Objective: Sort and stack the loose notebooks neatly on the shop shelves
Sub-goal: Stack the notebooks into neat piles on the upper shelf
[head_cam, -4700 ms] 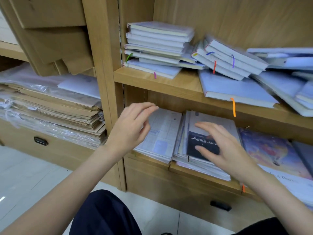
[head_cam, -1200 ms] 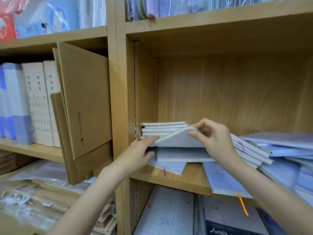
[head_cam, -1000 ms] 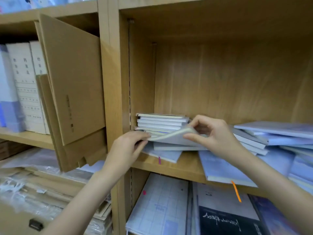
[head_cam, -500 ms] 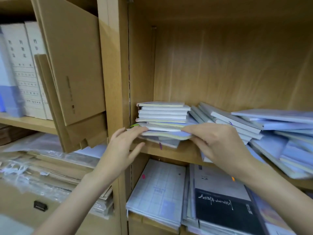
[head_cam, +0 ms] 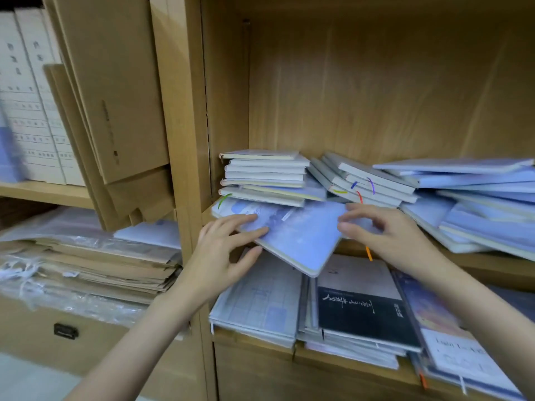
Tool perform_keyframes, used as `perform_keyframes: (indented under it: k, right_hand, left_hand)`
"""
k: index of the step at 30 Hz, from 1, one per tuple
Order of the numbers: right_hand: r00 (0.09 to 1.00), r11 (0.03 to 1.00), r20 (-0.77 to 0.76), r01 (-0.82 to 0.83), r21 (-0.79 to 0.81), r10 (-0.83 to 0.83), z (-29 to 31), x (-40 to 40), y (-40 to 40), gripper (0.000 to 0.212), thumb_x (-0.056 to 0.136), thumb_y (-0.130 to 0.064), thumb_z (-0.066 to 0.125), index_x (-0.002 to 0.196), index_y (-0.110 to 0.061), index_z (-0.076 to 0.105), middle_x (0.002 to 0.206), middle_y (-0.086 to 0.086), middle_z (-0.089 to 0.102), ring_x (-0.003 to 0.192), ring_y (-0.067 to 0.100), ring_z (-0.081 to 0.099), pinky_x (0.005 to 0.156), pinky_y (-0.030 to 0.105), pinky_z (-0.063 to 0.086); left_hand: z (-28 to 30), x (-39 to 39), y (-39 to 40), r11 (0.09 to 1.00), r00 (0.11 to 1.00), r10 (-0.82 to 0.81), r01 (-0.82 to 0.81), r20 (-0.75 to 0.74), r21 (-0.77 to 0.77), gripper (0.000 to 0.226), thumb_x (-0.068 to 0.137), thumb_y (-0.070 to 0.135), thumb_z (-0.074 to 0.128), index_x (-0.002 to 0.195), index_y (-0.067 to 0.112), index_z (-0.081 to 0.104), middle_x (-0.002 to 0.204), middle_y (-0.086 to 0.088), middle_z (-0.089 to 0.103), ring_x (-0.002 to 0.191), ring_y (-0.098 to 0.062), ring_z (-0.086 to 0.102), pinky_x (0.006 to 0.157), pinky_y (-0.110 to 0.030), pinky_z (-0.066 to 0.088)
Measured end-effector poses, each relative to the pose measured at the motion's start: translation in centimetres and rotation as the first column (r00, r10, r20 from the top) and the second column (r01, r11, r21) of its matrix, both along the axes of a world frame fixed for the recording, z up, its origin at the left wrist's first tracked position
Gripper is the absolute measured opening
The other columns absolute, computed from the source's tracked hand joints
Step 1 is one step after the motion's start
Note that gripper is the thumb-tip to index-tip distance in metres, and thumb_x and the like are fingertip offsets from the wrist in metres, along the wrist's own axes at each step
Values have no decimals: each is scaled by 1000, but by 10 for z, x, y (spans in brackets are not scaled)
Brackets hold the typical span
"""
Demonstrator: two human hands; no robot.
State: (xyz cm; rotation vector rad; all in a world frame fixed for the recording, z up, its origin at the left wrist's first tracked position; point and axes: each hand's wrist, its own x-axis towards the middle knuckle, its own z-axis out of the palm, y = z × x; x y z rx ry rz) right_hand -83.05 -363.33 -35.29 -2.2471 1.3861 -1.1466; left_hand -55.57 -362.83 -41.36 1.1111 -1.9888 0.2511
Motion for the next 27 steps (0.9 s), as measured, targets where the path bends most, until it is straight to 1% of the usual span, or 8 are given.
perform_keyframes:
  k: [4, 9, 12, 15, 18, 20, 24, 27]
  right_hand:
    - [976, 960, 32, 208, 189, -217, 2, 14, -17, 53, 81, -37, 69, 125, -17, 48, 98, -2, 56, 104, 21, 50, 82, 32, 40]
    - [897, 949, 349, 190, 253, -272, 2, 36, -17, 43, 82, -14, 69, 116, -19, 42, 104, 2, 44, 91, 20, 46, 72, 31, 41]
    - [731, 935, 627, 43, 351, -269, 9, 49, -23, 36, 81, -4, 63, 104, -19, 40, 100, 11, 50, 87, 23, 51, 82, 43, 48]
    - [696, 942, 669, 32, 334, -261, 13, 54, -24, 30, 82, -2, 61, 98, -18, 41, 100, 10, 50, 88, 24, 51, 75, 38, 45]
    - [624, 958, 746, 17, 286, -234, 7, 47, -9, 31, 83, 0, 62, 86, -24, 44, 109, 13, 53, 97, 28, 55, 81, 42, 46]
    - [596, 967, 779, -20, 255, -193, 4, 33, 6, 31, 84, 4, 61, 86, -23, 45, 103, 12, 55, 92, 29, 57, 75, 40, 48]
    - [649, 991, 759, -68, 118, -46, 10, -2, 27, 32, 83, 8, 60, 89, -21, 48, 92, 8, 54, 78, 23, 55, 58, 26, 45]
    - [715, 994, 699, -88, 69, 15, 18, -20, 35, 34, 83, 7, 61, 91, -24, 48, 93, 3, 54, 76, 21, 55, 58, 24, 46]
  left_hand:
    - [0, -11, -6, 999, 998, 19, -21, 66, 30, 42, 85, 47, 46, 121, 32, 61, 129, 2, 56, 115, -20, 50, 95, -42, 37]
    - [-4, -8, -1, 1000, 998, 21, -21, 54, 2, 41, 85, 41, 47, 123, 30, 58, 128, 1, 56, 113, -17, 47, 89, -43, 42]
    - [6, -2, 5, 1000, 995, -18, 17, 95, 9, 40, 84, 42, 47, 123, 40, 54, 128, 15, 52, 113, -10, 46, 92, -40, 35]
    - [16, -1, 15, 992, 995, -86, 80, 56, 100, 39, 82, 44, 45, 119, 47, 57, 131, 27, 48, 119, -3, 45, 99, -34, 28]
    - [36, -2, 30, 937, 972, -204, 227, -115, 267, 36, 75, 48, 48, 108, 47, 63, 121, 33, 55, 118, 7, 47, 101, -17, 32]
    - [56, -5, 34, 885, 952, -270, 304, -142, 352, 36, 74, 48, 51, 106, 42, 65, 116, 31, 60, 114, 12, 50, 98, -9, 34]
    - [82, -30, 24, 922, 965, -262, 253, -9, 292, 47, 81, 36, 53, 128, 31, 51, 129, 22, 49, 115, 20, 39, 94, 3, 24]
    - [87, -55, 7, 937, 964, -260, 239, 53, 253, 62, 80, 42, 53, 138, 23, 41, 136, 13, 39, 123, 8, 32, 97, 4, 16]
